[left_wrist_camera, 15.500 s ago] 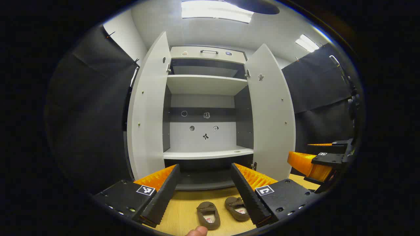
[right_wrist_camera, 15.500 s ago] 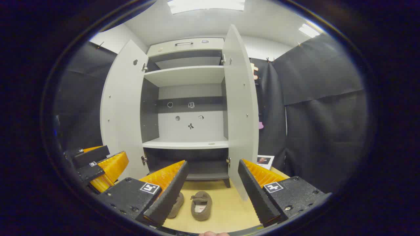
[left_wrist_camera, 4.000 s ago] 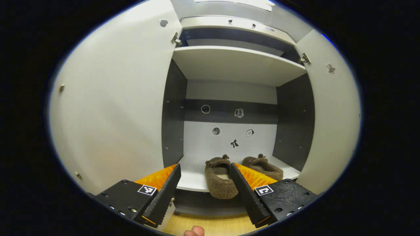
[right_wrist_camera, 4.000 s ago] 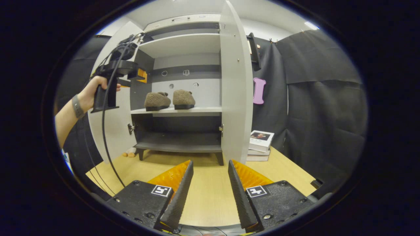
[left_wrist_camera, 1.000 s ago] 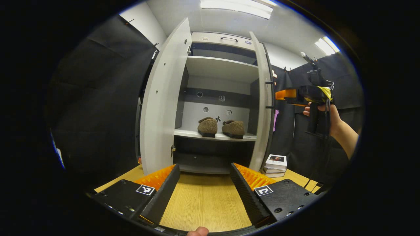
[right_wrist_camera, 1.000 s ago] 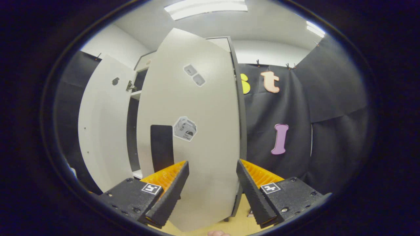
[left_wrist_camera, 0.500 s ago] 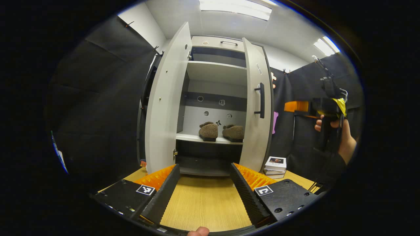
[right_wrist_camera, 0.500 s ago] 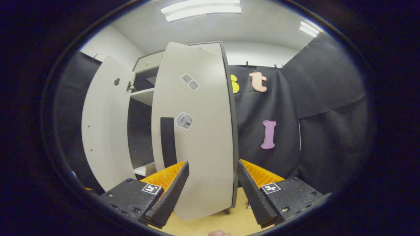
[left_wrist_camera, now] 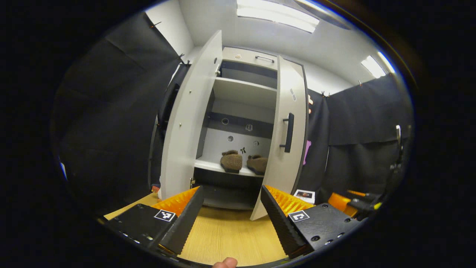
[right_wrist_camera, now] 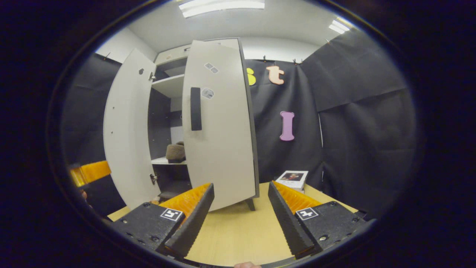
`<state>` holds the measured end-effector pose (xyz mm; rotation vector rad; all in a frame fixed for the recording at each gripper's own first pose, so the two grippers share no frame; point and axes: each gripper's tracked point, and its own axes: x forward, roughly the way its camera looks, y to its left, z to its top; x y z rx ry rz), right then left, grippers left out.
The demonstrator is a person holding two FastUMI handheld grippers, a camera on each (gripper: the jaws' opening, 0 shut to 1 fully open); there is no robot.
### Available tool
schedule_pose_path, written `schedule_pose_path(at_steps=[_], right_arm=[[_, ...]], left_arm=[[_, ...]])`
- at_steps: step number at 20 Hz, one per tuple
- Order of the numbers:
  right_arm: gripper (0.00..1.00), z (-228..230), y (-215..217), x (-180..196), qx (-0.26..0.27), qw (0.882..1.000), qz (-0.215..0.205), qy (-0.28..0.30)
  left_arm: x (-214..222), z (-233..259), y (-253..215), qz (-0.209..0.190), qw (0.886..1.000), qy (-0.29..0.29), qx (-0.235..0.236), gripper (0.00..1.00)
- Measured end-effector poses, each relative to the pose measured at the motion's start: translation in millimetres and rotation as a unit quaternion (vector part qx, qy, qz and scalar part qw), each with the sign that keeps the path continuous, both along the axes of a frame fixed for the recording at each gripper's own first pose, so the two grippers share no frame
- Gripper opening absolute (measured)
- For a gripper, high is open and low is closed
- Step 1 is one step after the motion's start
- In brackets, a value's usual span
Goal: Grab one shoe with the right hand and put it into the shoe cabinet, grab the other shoe with the left hand and put it into the shoe cabinet; then close the right door with the right hand and the left door with the left hand.
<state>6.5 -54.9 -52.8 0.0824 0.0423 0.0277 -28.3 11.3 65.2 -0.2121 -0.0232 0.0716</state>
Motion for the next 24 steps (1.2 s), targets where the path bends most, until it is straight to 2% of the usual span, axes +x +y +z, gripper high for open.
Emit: schedule_pose_path(at_steps=[2,4,5,7,9,11,14,15,20,24], right_arm=[[0.97,-10,0,-2,-0.005,1.000,0.002,0.015],[0.94,-13,-1,-1,-0.009,1.000,0.000,0.022],[0.95,-12,1,-1,-0.009,1.000,0.002,0.022],[0.94,-10,4,1,-0.010,1.000,0.007,0.019],[0.96,-12,5,3,-0.012,1.000,0.010,0.022],[0.96,-13,4,4,-0.008,1.000,0.010,0.022],[0.96,-14,6,6,-0.008,0.999,0.014,0.028],[0.96,-12,3,6,-0.011,1.000,0.011,0.026],[0.96,-4,2,10,-0.014,1.000,0.008,0.022],[0.94,-3,-2,16,-0.020,0.999,0.004,0.025]], left_arm=[[2,27,19,0.015,1.000,-0.021,-0.008,0.94],[6,59,57,0.052,0.997,-0.049,0.003,0.94],[7,75,78,0.075,0.995,-0.064,0.010,1.00],[10,97,119,0.116,0.990,-0.084,0.017,1.00],[8,106,166,0.174,0.981,-0.084,0.014,1.00],[13,112,205,0.203,0.975,-0.091,0.011,1.00],[36,103,242,0.224,0.972,-0.073,0.009,1.00],[40,105,239,0.227,0.971,-0.072,0.007,0.94],[87,86,270,0.223,0.974,-0.039,0.002,0.94],[102,69,279,0.226,0.974,-0.019,-0.005,0.94]])
